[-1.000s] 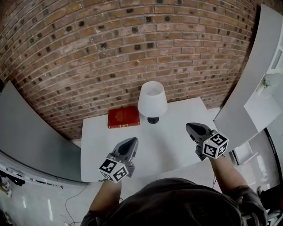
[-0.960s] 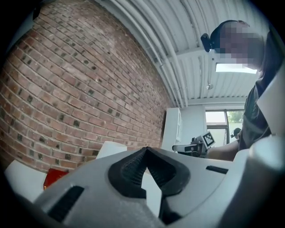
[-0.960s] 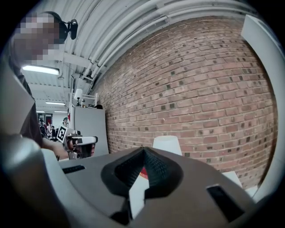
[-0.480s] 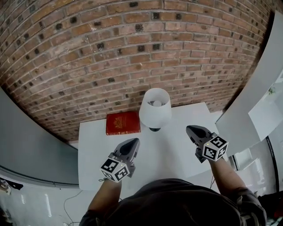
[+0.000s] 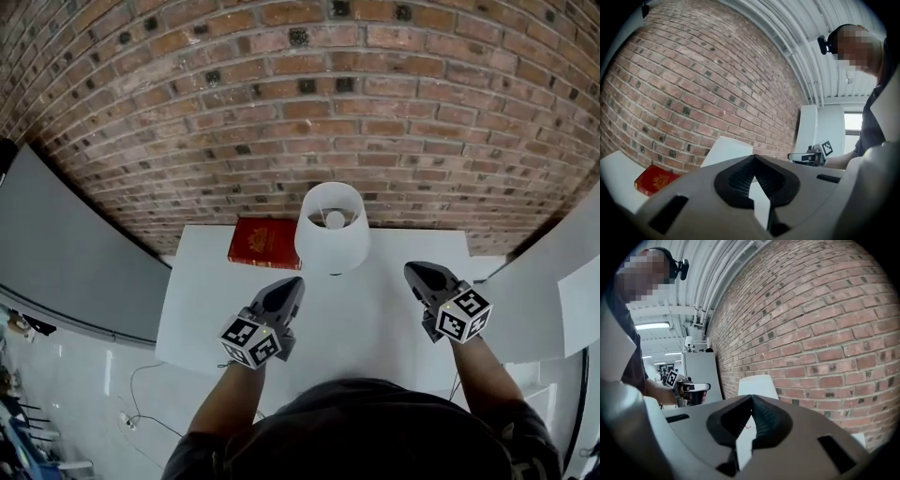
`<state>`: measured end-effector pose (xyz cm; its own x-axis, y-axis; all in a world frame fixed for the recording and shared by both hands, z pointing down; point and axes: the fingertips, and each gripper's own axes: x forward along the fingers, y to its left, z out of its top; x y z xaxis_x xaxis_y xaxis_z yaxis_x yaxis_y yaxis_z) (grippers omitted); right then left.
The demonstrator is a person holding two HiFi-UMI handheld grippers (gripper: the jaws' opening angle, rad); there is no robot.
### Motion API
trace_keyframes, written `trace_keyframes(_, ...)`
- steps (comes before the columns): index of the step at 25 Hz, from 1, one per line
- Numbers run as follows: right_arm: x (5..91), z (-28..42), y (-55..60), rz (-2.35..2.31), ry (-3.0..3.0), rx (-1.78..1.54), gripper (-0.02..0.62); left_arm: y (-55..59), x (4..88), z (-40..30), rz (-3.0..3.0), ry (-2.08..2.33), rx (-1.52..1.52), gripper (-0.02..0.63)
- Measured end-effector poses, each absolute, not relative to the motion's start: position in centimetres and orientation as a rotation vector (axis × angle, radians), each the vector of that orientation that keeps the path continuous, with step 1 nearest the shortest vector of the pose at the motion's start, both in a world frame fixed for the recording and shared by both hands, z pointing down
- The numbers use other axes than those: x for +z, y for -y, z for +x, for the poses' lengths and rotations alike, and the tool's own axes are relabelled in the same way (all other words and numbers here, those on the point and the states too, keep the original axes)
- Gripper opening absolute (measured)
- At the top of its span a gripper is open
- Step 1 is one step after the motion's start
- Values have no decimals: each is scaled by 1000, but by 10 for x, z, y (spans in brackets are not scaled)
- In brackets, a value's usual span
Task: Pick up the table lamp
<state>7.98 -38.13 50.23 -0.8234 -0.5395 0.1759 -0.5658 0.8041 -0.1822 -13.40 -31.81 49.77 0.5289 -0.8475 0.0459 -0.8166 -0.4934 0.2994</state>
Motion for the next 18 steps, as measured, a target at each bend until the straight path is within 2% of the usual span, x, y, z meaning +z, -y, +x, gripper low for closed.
trace_keyframes(6, 507, 88, 392, 828, 2893, 350, -6, 318, 499, -124, 2463, 1475, -160, -11)
trace_keyframes(18, 504, 73, 376, 967, 2853, 346, -6, 316, 521, -154, 2516, 1404, -88, -11)
